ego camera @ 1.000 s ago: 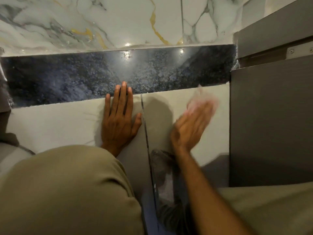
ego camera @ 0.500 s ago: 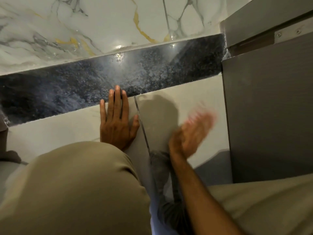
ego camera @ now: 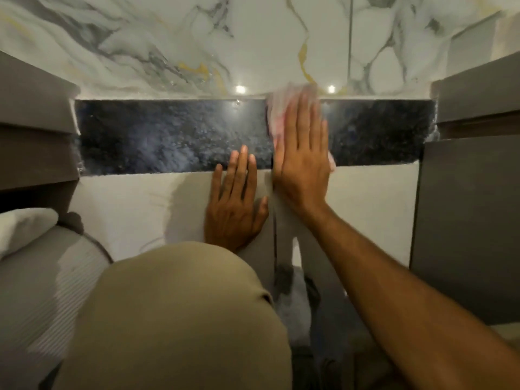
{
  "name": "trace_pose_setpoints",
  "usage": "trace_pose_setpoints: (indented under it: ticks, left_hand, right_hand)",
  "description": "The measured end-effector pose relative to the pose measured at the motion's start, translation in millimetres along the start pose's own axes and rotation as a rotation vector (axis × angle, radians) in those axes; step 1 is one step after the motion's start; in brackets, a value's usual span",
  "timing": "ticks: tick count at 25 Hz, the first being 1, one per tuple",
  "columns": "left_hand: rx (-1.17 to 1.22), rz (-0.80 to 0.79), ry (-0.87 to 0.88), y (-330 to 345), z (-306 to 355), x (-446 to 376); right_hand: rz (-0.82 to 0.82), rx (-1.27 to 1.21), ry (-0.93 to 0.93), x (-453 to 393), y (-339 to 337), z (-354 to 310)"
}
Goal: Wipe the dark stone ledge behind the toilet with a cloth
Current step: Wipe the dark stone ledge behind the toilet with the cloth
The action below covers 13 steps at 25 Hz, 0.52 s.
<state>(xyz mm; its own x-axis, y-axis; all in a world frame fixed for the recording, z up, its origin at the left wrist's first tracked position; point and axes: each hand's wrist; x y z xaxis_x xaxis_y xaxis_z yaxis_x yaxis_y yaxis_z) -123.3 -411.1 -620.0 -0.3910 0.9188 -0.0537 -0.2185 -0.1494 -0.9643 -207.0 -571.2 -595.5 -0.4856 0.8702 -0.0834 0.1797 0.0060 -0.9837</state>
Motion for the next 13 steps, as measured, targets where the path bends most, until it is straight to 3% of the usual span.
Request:
trace_pose_setpoints:
  ticks: [2,6,7,11,13]
  left_hand:
    - [0.003,-0.004,-0.017,-6.9,-1.4,2.4]
    - [-0.036,0.009,-0.127,-8.8,-15.7,24.6]
    - [-0.059,0.025,-0.188,-5.8,-19.9,32.6]
    - [-0.187,0.055,-0.426,-3.4,-47.7,68.4]
    - [-0.195,0.028,-0.529,-13.4,-65.6,83.9]
  right_hand:
    - [-0.118,0.062,-0.043,40.2,-16.9,9.0]
    - [-0.142,0.017,0.449,29.4,-17.9,-29.2]
    - [-0.168,0.027,0.368,10.8,-7.9,-53.9]
    - [-0.182,-0.098,-0.428,15.4,16.1,-118.2]
    - [-0.238,-0.093,-0.521,37.5,-1.0,-95.4]
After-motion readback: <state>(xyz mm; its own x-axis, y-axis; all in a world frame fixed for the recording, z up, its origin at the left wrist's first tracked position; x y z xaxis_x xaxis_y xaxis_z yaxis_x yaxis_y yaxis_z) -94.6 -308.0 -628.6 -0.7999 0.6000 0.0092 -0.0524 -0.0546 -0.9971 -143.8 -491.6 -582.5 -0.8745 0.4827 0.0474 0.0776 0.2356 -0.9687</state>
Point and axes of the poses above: each hand's wrist, its own x-axis away from the middle knuckle, its own y-axis out of the palm, z = x × y, and after that the axes turned 4 degrees about z, right-handed
